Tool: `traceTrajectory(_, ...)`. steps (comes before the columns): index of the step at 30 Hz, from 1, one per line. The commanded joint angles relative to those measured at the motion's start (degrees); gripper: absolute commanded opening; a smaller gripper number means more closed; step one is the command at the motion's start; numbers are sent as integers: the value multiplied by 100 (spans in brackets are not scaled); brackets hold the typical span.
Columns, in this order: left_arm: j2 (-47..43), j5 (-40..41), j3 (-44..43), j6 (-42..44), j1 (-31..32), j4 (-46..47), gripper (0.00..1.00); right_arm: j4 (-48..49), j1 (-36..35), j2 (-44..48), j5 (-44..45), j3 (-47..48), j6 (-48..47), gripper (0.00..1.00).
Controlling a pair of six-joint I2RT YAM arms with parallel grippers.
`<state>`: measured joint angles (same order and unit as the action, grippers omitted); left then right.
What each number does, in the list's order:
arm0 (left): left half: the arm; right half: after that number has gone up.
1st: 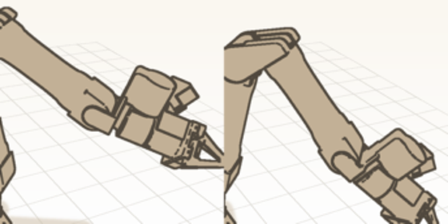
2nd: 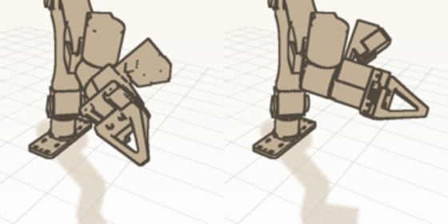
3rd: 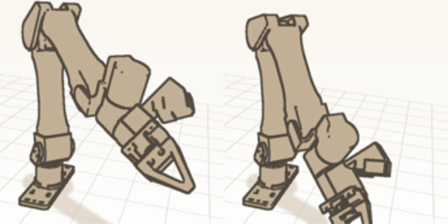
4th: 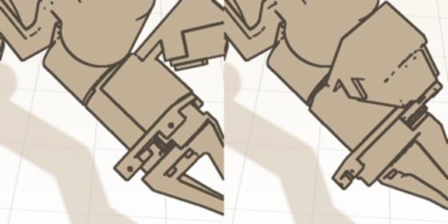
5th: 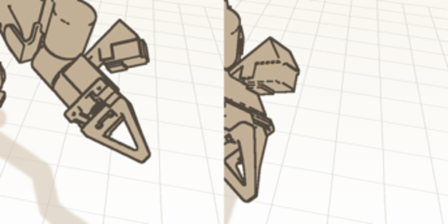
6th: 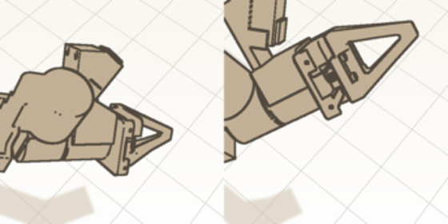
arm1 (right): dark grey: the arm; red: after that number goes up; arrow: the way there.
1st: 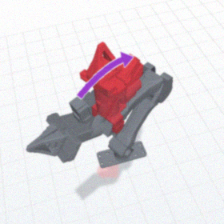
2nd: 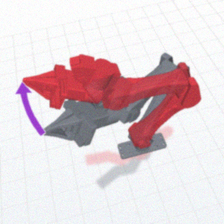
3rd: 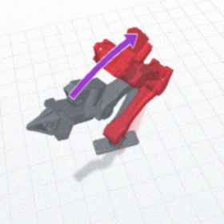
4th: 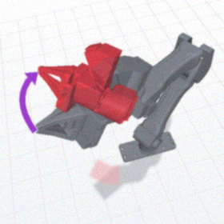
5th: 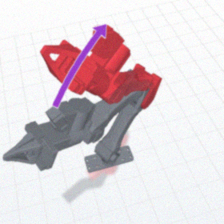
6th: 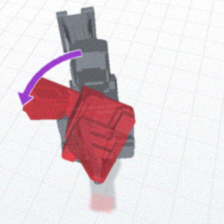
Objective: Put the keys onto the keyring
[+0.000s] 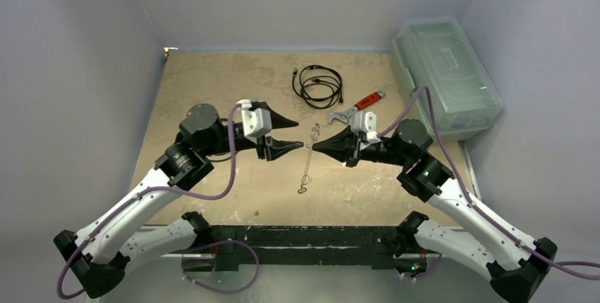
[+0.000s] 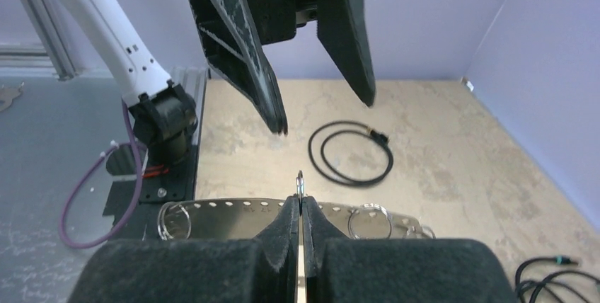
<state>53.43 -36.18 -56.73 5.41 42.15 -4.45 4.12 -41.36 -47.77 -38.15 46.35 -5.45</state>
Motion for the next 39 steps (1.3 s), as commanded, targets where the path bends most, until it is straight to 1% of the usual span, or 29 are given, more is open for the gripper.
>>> traceTrajectory(1,-426,-147,77,-269,17,802,45,957,-21,342,153,-189,317,0)
traceTrajectory(3,-463,-318,41,-301,14,876,40,1179,-19,483,211,-310,454,0)
traceTrajectory(5,-429,-542,-2,-356,16,913,37,1451,-21,603,261,-439,651,0)
traceTrajectory(9,-301,-925,-66,-447,16,984,39,2004,-21,846,371,-705,1002,0)
traceTrajectory(12,-168,-1200,-77,-477,13,1060,40,2180,-14,917,308,-775,1116,0)
traceTrajectory(16,51,-1542,-85,-497,19,1191,38,2281,-21,927,231,-796,1202,0)
traceTrajectory(17,109,-1601,-88,-628,15,1238,36,2323,-19,934,226,-813,1223,0)
traceTrajectory(20,175,-1690,-93,-731,19,1336,33,2456,-19,944,189,-858,1309,0)
traceTrajectory(27,273,-1799,-31,-817,22,1482,31,2677,-21,873,139,-925,1430,0)
traceTrajectory(30,346,-1837,13,-911,22,1634,28,2718,-19,807,99,-917,1448,0)
traceTrajectory(35,426,-1818,34,-937,22,1670,26,2794,-19,757,56,-908,1481,0)
traceTrajectory(39,470,-1822,74,-992,22,1774,23,2859,-16,687,6,-908,1510,0)
